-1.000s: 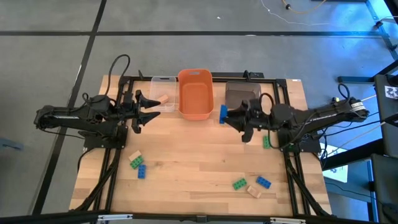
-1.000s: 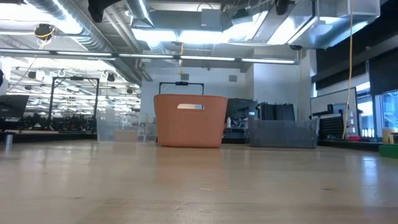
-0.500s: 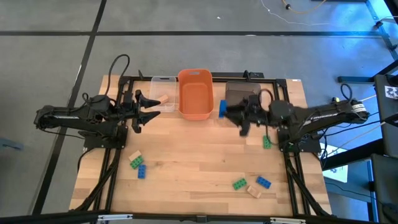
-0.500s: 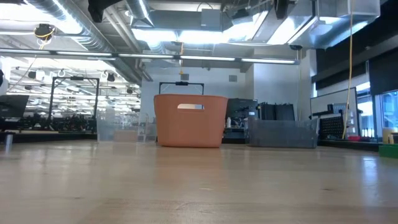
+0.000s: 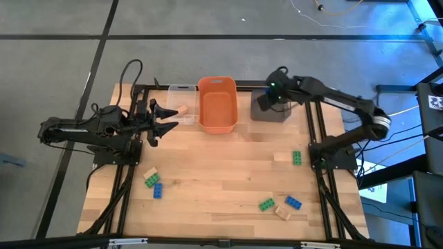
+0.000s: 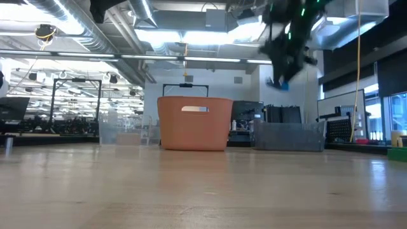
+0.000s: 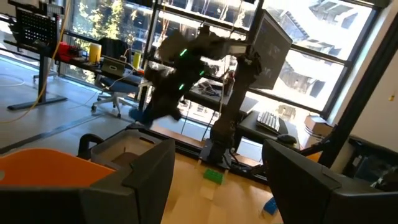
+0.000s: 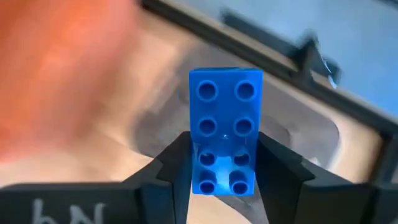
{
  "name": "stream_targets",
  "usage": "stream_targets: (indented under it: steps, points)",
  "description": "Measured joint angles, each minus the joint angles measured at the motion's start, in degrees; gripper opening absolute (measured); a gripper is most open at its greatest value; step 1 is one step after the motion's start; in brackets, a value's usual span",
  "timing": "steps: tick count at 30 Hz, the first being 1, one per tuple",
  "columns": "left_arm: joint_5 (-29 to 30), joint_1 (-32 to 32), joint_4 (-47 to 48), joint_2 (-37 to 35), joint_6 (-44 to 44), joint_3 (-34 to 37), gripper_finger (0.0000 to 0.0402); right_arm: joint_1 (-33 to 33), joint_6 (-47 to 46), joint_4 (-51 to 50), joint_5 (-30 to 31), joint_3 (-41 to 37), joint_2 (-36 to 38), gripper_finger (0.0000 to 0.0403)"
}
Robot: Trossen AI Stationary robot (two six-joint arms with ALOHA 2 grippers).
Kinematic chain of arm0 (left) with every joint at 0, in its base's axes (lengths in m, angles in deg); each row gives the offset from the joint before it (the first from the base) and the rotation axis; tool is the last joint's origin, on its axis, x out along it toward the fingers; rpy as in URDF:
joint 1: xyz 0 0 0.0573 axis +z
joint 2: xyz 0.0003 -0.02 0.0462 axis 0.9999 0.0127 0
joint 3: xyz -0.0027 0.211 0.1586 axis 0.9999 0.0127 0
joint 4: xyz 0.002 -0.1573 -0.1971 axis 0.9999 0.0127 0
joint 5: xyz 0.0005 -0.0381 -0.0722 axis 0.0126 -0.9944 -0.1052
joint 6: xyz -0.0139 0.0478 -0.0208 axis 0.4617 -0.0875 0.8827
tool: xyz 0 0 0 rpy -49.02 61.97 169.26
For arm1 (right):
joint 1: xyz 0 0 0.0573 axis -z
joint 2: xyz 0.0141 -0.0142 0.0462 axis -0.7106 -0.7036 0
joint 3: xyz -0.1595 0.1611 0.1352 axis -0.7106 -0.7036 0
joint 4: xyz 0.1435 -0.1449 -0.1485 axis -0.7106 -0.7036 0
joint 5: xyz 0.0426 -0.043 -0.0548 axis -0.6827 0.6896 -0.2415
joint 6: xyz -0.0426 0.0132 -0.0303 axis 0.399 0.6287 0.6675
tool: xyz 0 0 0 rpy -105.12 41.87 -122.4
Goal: Sort & place blocks by color
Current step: Put the top right blue game piece into the black bin
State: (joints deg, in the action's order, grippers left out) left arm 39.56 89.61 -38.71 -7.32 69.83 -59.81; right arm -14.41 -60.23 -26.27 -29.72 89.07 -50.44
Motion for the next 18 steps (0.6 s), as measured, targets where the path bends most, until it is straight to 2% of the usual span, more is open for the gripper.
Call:
stream_targets:
  steps: [3,11,18]
  points:
    - [0.4,0.0,-0.1,0.0,0.0,0.0,0.0234,3.4,-0.3,1.3,-2.4,-3.3,-4.4,0.0137]
    - [0.4,0.0,-0.8,0.0,0.0,0.0,0.0234,7.7,-5.3,13.5,-8.0,-10.7,-12.1,0.0137]
    - [0.4,0.0,-1.0,0.0,0.0,0.0,0.0234,8.0,-11.6,19.6,-9.0,-13.3,-14.2,0.0144]
